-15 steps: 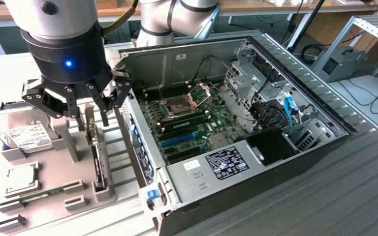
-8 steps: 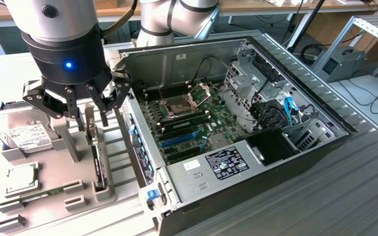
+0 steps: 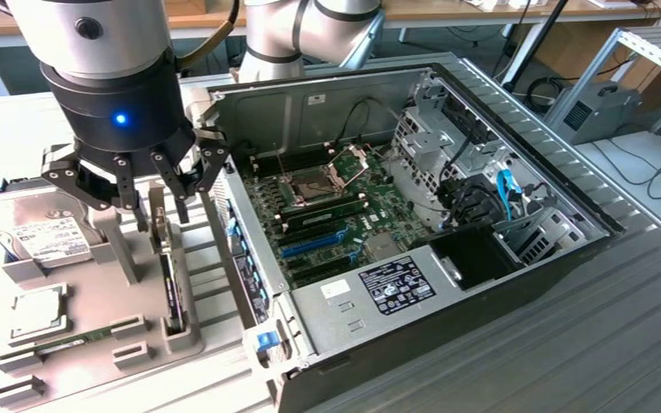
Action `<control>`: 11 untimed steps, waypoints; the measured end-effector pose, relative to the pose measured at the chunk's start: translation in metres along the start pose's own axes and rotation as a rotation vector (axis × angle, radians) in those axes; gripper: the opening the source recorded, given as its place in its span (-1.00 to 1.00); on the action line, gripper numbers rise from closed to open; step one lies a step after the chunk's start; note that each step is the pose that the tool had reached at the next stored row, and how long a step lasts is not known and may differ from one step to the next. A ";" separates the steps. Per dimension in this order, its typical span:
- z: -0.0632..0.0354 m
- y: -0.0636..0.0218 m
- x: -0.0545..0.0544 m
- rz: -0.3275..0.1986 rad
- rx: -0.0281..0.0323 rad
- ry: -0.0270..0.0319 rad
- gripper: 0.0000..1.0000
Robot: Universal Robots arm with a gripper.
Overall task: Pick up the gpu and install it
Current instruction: 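Pick up the gpu and move the gpu toward the slot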
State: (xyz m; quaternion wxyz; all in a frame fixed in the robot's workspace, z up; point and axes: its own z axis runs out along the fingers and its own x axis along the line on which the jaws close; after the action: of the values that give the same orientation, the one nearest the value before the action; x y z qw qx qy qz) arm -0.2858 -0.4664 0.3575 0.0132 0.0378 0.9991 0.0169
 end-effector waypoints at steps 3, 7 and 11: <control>0.0012 -0.0001 0.000 0.000 0.0000 -0.0001 -0.16; 0.0025 -0.0002 0.001 0.000 -0.0001 -0.0001 -0.16; 0.0035 -0.0002 0.002 0.000 -0.0001 -0.0001 -0.16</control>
State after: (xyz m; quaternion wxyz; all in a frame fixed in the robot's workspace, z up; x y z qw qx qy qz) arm -0.2875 -0.4664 0.3540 0.0133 0.0378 0.9991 0.0170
